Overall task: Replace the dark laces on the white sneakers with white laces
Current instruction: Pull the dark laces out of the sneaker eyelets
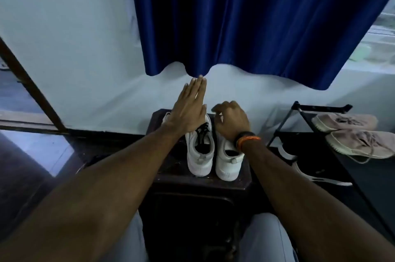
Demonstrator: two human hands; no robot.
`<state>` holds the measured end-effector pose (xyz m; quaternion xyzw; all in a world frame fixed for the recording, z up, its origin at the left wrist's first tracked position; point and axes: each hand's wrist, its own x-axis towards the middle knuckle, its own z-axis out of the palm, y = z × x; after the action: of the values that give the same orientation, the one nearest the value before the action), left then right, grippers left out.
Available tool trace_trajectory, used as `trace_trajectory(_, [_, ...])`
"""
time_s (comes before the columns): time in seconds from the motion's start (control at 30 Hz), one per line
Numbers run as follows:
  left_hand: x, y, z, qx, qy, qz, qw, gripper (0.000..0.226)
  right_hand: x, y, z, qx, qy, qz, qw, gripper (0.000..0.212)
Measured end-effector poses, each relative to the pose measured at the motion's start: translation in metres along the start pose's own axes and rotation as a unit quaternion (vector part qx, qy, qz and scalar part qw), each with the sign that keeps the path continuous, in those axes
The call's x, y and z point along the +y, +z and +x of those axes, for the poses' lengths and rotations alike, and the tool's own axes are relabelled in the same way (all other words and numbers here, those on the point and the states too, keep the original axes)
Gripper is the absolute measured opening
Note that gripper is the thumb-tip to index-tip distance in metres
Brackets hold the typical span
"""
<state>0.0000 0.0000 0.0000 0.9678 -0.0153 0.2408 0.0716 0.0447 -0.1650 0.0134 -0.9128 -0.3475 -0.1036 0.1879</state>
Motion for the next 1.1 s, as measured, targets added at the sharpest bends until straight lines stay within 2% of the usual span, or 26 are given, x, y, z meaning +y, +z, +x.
trace_trajectory(0.23, [-0.005,0.006,-0.015,-0.047,-0.033,-0.048,0.997,0.068,-0.008,0.004,-0.007,-0.061,-0.020,0.021,0.998,0.044])
trace_trajectory(0.4, [-0.005,0.006,-0.023,-0.031,-0.055,-0.146,0.987,0.047,-0.015,0.003,-0.009,-0.101,-0.046,0.038,0.993,0.019])
trace_trajectory(0.53, [-0.011,0.011,-0.045,-0.014,-0.093,-0.231,0.968,0.028,-0.019,0.005,-0.010,-0.124,-0.078,0.035,0.989,0.017])
trace_trajectory(0.67, [-0.015,0.011,-0.065,-0.026,-0.112,-0.283,0.952,0.033,-0.020,0.010,-0.012,-0.168,-0.073,0.040,0.982,0.012])
trace_trajectory(0.83, [-0.009,0.009,-0.070,-0.054,-0.110,-0.305,0.945,0.036,-0.020,0.010,-0.015,-0.137,-0.072,-0.040,0.987,0.015])
trace_trajectory(0.9, [-0.007,0.007,-0.069,-0.070,-0.112,-0.312,0.941,0.036,-0.020,0.010,-0.017,-0.089,-0.048,-0.008,0.995,0.014])
trace_trajectory(1.0, [-0.006,0.007,-0.065,-0.076,-0.116,-0.316,0.939,0.029,-0.010,0.014,-0.018,-0.027,0.067,0.102,0.992,0.009])
trace_trajectory(1.07, [-0.008,0.008,-0.063,-0.076,-0.116,-0.313,0.940,0.024,-0.008,0.013,-0.020,-0.008,0.147,0.204,0.968,0.006])
trace_trajectory(1.1, [-0.008,0.008,-0.063,-0.073,-0.112,-0.307,0.942,0.021,-0.009,0.012,-0.022,0.001,0.185,0.272,0.944,0.006])
